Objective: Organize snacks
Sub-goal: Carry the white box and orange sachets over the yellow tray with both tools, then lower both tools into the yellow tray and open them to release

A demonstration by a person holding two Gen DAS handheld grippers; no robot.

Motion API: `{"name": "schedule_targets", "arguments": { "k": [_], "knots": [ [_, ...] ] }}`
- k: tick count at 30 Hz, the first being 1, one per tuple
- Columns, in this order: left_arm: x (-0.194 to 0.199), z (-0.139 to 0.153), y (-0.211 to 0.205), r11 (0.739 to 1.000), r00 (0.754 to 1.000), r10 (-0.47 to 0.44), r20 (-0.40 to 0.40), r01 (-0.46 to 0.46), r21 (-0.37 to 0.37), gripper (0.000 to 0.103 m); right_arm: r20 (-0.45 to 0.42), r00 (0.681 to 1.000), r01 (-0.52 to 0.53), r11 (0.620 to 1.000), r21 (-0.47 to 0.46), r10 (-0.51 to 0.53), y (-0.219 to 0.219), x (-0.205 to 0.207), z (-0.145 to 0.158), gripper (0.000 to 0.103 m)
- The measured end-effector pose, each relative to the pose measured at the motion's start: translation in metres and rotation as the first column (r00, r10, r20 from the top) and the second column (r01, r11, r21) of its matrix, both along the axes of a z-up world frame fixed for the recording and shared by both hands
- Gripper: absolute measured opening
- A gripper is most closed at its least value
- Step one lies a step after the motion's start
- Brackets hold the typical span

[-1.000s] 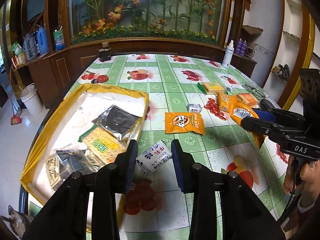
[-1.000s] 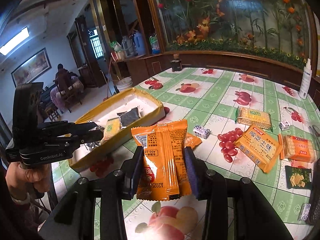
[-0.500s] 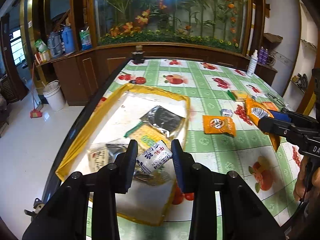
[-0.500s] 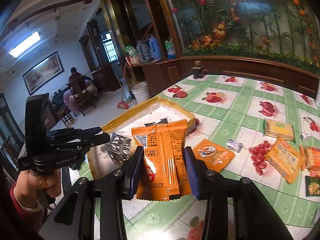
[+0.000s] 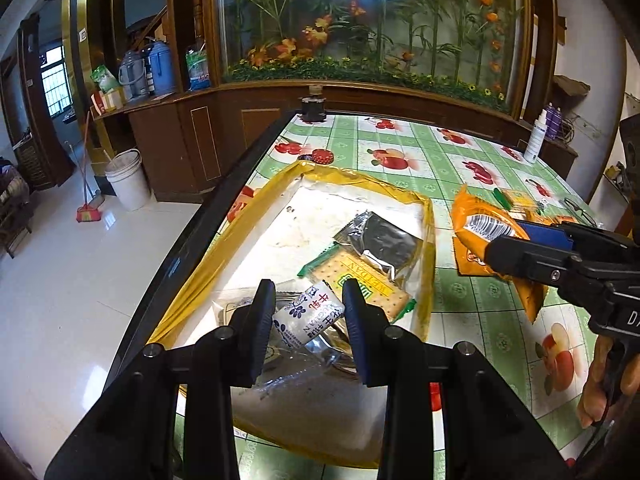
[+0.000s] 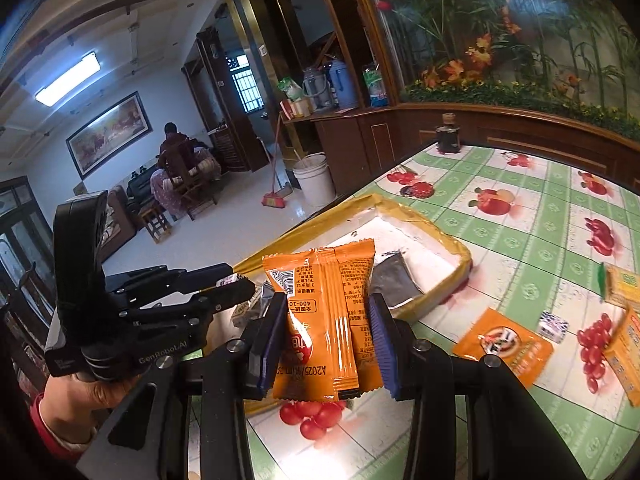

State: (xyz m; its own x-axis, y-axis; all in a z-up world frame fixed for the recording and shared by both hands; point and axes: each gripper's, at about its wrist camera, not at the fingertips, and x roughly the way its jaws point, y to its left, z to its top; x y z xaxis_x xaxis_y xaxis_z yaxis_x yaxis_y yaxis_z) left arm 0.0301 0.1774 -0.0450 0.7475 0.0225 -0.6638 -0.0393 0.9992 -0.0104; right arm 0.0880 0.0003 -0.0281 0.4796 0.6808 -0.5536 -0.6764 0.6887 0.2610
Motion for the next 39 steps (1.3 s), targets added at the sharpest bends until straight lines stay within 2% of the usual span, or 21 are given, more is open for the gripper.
{"name": "schedule_targets", "arguments": {
  "k": [10, 28, 39],
  "knots": [
    [0.006, -0.008, 0.015, 0.999, 0.999, 0.038, -0.010, -0.038, -0.006, 0.032, -0.029, 1.000, 0.001, 1.000, 0.014, -0.001, 0.013, 0.016, -0.012, 0.041],
    [0.011, -0.007, 0.021, 0.998, 0.999, 0.053, -0.008, -0.053, -0.015, 0.032, -0.060, 0.995, 0.077, 0.997, 0.031, -0.075, 0.016, 0.056, -0.019, 0.041],
    [0.025, -0.006, 0.013, 0.999, 0.999, 0.038, -0.015, -0.038, -0.011, 0.032, -0.062, 0.991, 0.122, 0.992, -0.014, -0.123, 0.033, 0.085, -0.027, 0.041]
  ]
}}
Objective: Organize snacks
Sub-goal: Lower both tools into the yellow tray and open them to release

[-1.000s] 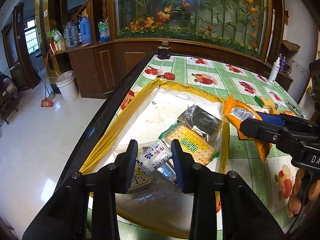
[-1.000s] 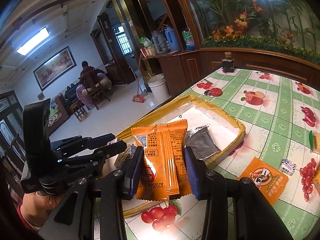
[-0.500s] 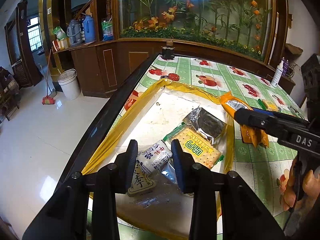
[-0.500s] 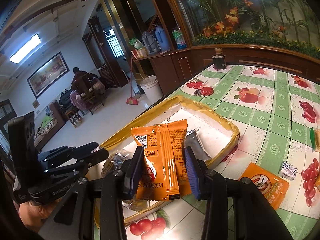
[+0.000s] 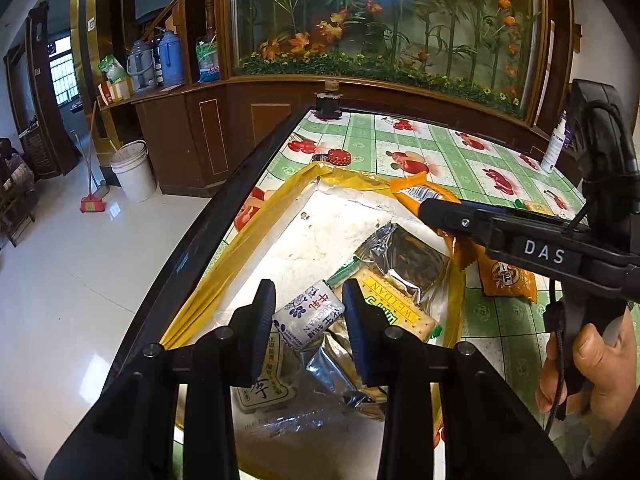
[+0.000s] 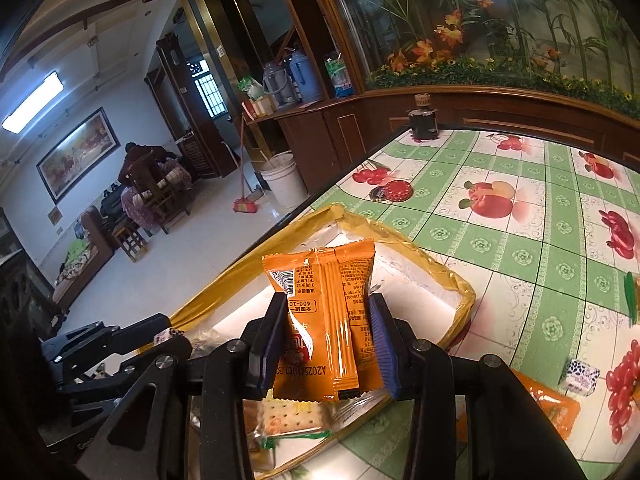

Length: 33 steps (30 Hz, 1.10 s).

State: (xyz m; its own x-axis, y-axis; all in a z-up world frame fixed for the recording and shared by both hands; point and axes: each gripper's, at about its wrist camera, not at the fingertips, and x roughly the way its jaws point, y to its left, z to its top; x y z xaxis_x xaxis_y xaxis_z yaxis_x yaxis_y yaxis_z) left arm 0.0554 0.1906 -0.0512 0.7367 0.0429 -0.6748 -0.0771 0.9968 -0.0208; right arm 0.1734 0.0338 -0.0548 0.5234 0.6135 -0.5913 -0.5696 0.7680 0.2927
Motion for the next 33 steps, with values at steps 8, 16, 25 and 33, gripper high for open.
{"name": "schedule_targets", "arguments": {
  "k": [8, 16, 25, 33],
  "knots": [
    [0.014, -0.005, -0.002, 1.000, 1.000, 0.008, -0.021, -0.008, 0.002, 0.032, -0.002, 1.000, 0.016, 1.000, -0.015, -0.016, 0.004, 0.010, -0.005, 0.041],
    [0.024, -0.014, -0.003, 1.000, 0.999, 0.017, -0.048, -0.016, 0.020, 0.032, -0.002, 1.000, 0.020, 0.999, -0.044, -0.020, 0.007, 0.014, -0.011, 0.042],
    [0.029, -0.016, -0.002, 1.000, 0.998, 0.021, -0.059, -0.020, 0.022, 0.032, -0.018, 0.999, 0.027, 0.997, -0.068, -0.029, 0.006, 0.021, -0.019, 0.042],
    [0.031, -0.016, -0.001, 0.999, 0.997, 0.042, -0.069, -0.042, 0.015, 0.034, -0.014, 1.000, 0.025, 0.997, -0.067, -0.026, 0.007, 0.019, -0.017, 0.048]
  ]
}}
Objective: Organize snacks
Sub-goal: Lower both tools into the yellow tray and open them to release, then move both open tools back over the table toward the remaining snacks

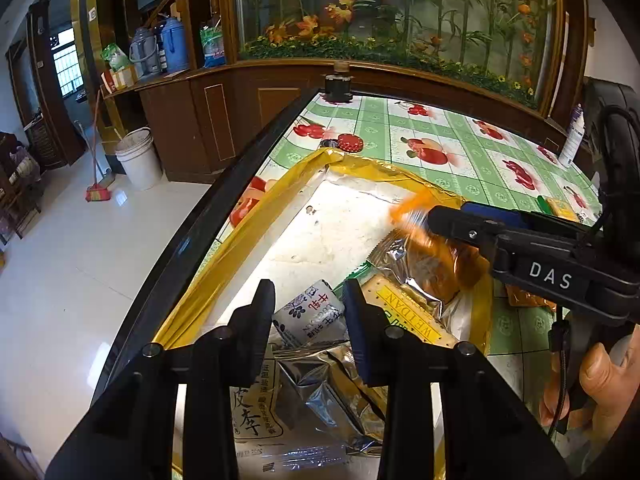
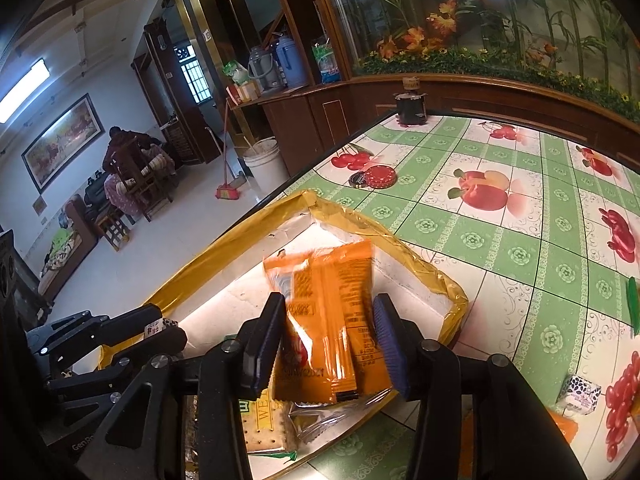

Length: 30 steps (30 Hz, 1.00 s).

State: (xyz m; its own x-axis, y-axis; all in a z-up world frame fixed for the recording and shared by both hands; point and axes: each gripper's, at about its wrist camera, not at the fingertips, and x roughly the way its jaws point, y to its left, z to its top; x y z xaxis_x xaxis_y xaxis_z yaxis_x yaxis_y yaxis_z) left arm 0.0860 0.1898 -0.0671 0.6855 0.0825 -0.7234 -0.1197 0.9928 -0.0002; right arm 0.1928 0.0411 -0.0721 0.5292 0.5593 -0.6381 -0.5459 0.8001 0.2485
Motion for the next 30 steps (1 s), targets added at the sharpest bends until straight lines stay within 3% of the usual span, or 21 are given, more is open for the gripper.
{"name": "schedule_targets", "arguments": {
  "k": [2, 3, 4, 6, 7, 13, 17, 26, 30],
  "knots": [
    [-0.001, 0.001, 0.002, 1.000, 1.000, 0.015, 0.006, -0.015, -0.003, 0.034, 0.000, 1.000, 0.003, 1.000, 0.000, -0.003, -0.001, -0.001, 0.001, 0.048],
    [-0.002, 0.003, 0.003, 1.000, 1.000, 0.024, 0.012, -0.024, 0.003, 0.041, 0.000, 1.000, 0.002, 1.000, 0.000, -0.002, -0.002, -0.002, 0.001, 0.048],
    [-0.004, 0.004, 0.003, 0.999, 0.999, 0.032, 0.018, -0.032, 0.012, 0.058, 0.005, 1.000, 0.005, 1.000, -0.003, -0.005, -0.003, -0.003, 0.002, 0.048],
    [-0.007, 0.008, 0.003, 0.999, 0.998, 0.041, 0.040, -0.042, 0.019, 0.076, 0.011, 1.000, 0.007, 1.000, 0.000, -0.007, -0.005, -0.006, 0.005, 0.048],
    [-0.008, 0.009, 0.003, 0.999, 0.998, 0.041, 0.047, -0.042, 0.020, 0.078, 0.014, 1.000, 0.009, 1.000, 0.005, -0.009, -0.008, -0.008, 0.006, 0.049],
    [-0.010, 0.012, -0.004, 0.999, 0.999, 0.031, 0.036, -0.032, 0.022, 0.080, 0.046, 0.998, 0.033, 0.999, 0.030, -0.034, -0.032, -0.023, 0.023, 0.057],
    [-0.012, 0.016, -0.013, 1.000, 0.999, 0.015, 0.042, -0.015, 0.015, 0.080, 0.066, 0.995, 0.069, 0.997, 0.045, -0.071, -0.056, -0.035, 0.030, 0.072],
    [-0.017, 0.027, -0.045, 0.999, 0.997, -0.040, 0.060, 0.039, 0.019, 0.080, 0.066, 0.987, 0.145, 0.987, 0.062, -0.149, -0.117, -0.057, 0.035, 0.072],
    [-0.018, 0.031, -0.066, 0.997, 0.995, -0.075, 0.065, 0.074, 0.030, 0.080, 0.067, 0.980, 0.184, 0.981, 0.062, -0.188, -0.147, -0.069, 0.033, 0.080]
  ]
}}
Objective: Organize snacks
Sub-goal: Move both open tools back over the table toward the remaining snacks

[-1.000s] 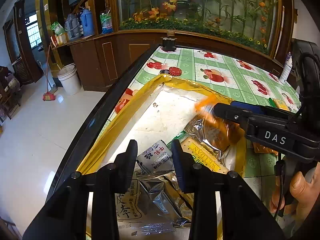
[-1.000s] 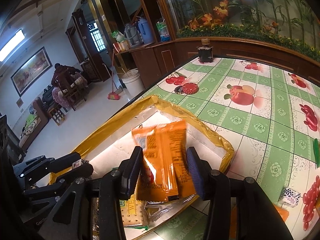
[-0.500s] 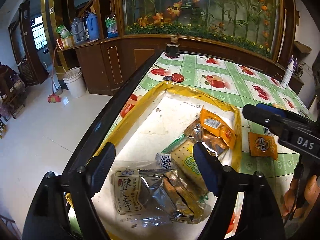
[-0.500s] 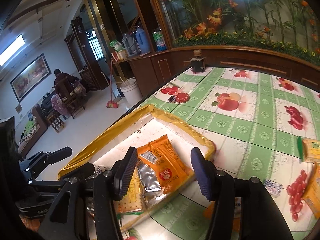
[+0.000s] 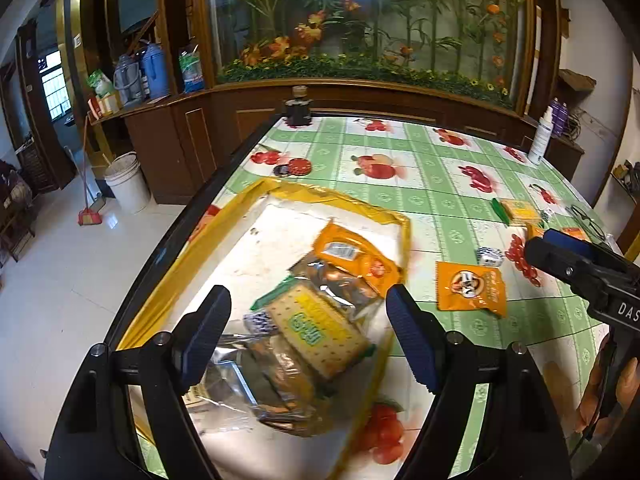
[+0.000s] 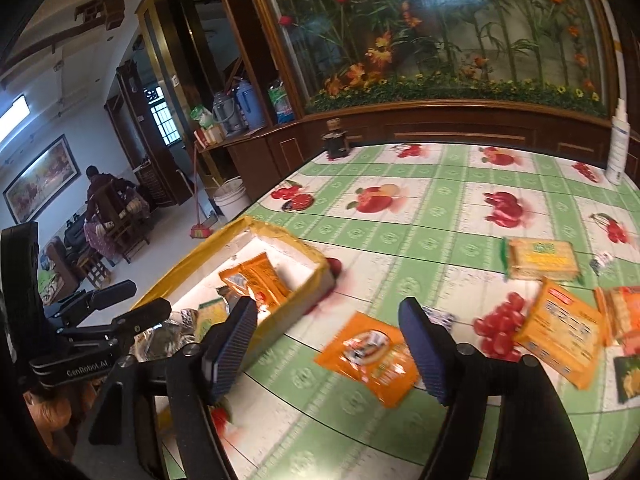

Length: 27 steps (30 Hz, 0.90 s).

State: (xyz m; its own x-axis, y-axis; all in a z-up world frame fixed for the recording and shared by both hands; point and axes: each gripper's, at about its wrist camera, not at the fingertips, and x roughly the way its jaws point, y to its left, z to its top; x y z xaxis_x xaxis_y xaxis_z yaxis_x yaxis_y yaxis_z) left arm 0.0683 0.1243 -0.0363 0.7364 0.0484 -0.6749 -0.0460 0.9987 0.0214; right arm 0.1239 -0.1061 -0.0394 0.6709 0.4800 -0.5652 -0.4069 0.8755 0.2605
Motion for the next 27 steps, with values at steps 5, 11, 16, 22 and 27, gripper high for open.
{"name": "schedule_targets", "arguments": {
  "k": [5, 11, 16, 22, 27],
  "knots": [
    [0.001, 0.000, -0.026, 0.998, 0.998, -0.055, -0.013, 0.055, 0.011, 0.082, -0.024, 0.998, 0.064, 0.998, 0.008, -0.064, -0.038, -0.008, -0.007, 0.084],
    [0.000, -0.002, -0.057, 0.992, 0.992, -0.124, -0.028, 0.125, 0.022, 0.082, -0.056, 0.992, 0.113, 0.994, 0.000, -0.113, -0.072, -0.015, -0.016, 0.085],
    [0.003, -0.007, -0.080, 0.983, 0.982, -0.181, -0.047, 0.182, 0.017, 0.082, -0.059, 0.989, 0.134, 0.990, -0.031, -0.136, -0.094, -0.024, -0.022, 0.086],
    [0.012, -0.017, -0.108, 0.969, 0.966, -0.247, -0.077, 0.247, -0.012, 0.082, -0.061, 0.982, 0.177, 0.983, -0.053, -0.180, -0.123, -0.024, -0.026, 0.086],
    [0.023, -0.023, -0.125, 0.957, 0.952, -0.289, -0.105, 0.287, -0.033, 0.082, -0.055, 0.981, 0.183, 0.980, -0.076, -0.188, -0.139, -0.014, -0.028, 0.086]
  ]
}}
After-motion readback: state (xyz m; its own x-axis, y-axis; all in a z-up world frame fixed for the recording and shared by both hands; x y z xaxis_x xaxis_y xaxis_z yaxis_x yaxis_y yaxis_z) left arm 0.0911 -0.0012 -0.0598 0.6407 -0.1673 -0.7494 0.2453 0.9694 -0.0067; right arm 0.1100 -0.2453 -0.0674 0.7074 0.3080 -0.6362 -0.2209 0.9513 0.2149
